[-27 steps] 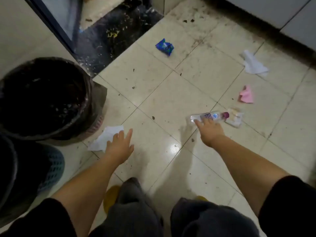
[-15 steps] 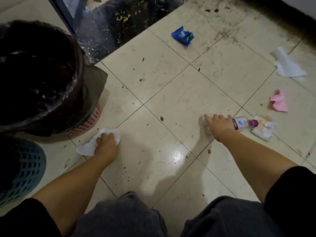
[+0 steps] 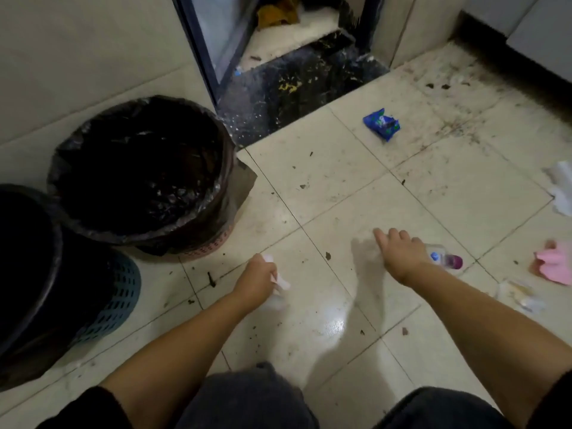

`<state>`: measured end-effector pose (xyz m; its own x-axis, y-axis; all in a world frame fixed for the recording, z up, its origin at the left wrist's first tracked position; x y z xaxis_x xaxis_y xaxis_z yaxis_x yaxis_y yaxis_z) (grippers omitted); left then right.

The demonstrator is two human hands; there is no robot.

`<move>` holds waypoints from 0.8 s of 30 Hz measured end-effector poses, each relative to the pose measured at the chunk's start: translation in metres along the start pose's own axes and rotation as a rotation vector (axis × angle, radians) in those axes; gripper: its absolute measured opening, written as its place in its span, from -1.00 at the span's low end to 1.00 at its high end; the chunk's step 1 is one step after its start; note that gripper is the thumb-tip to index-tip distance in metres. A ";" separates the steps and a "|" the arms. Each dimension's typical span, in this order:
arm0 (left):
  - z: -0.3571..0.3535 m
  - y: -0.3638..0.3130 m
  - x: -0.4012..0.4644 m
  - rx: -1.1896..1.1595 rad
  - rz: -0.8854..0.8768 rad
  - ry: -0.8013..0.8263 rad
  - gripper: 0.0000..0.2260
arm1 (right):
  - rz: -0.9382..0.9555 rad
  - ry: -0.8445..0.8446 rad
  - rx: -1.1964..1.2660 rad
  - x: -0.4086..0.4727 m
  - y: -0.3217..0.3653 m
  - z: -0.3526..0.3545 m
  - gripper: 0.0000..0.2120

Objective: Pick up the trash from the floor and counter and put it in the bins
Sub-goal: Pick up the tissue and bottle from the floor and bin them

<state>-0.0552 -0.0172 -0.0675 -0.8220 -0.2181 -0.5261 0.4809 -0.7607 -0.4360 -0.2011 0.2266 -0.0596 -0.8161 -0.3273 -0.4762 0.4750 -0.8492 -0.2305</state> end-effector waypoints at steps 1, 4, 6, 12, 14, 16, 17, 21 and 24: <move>0.014 -0.016 -0.006 -0.033 -0.049 -0.045 -0.88 | 0.019 -0.039 0.012 0.005 0.007 0.021 -0.32; 0.078 -0.060 -0.028 -0.048 -0.257 -0.183 -0.90 | 0.061 -0.142 0.075 0.016 0.027 0.090 -0.34; 0.136 -0.074 -0.047 -0.056 -0.391 -0.353 -0.90 | 0.080 -0.190 0.130 0.020 0.040 0.132 -0.35; 0.270 -0.025 -0.057 -0.056 -0.290 -0.793 -0.87 | 0.142 -0.267 0.197 0.016 0.079 0.186 -0.36; 0.276 0.009 -0.037 0.001 -0.159 -0.746 -0.87 | 0.155 -0.267 0.193 0.012 0.090 0.188 -0.36; 0.266 0.034 -0.020 0.129 -0.032 -0.625 -0.85 | 0.163 -0.266 0.180 0.009 0.101 0.188 -0.34; 0.257 0.043 -0.013 0.198 0.035 -0.537 -0.82 | 0.168 -0.270 0.170 0.007 0.107 0.187 -0.34; 0.219 0.074 0.008 0.188 0.168 -0.158 -0.66 | 0.194 -0.271 0.142 0.002 0.126 0.182 -0.31; 0.209 0.085 0.004 0.101 0.109 -0.061 -0.48 | 0.210 -0.293 0.129 -0.001 0.133 0.187 -0.28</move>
<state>-0.0809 -0.2109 0.0462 -0.7853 -0.3373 -0.5192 0.5376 -0.7875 -0.3015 -0.1991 0.0369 0.0685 -0.7735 -0.5887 -0.2347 0.6122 -0.7899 -0.0362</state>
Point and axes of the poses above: each hand's wrist, its own x-axis towards the middle knuckle, its own z-axis out of the back of the hand, y = z × x, the point moved 2 cm from there along x, towards the middle knuckle, and after that the axes turned 4 degrees about -z, right-handed, at the moved point
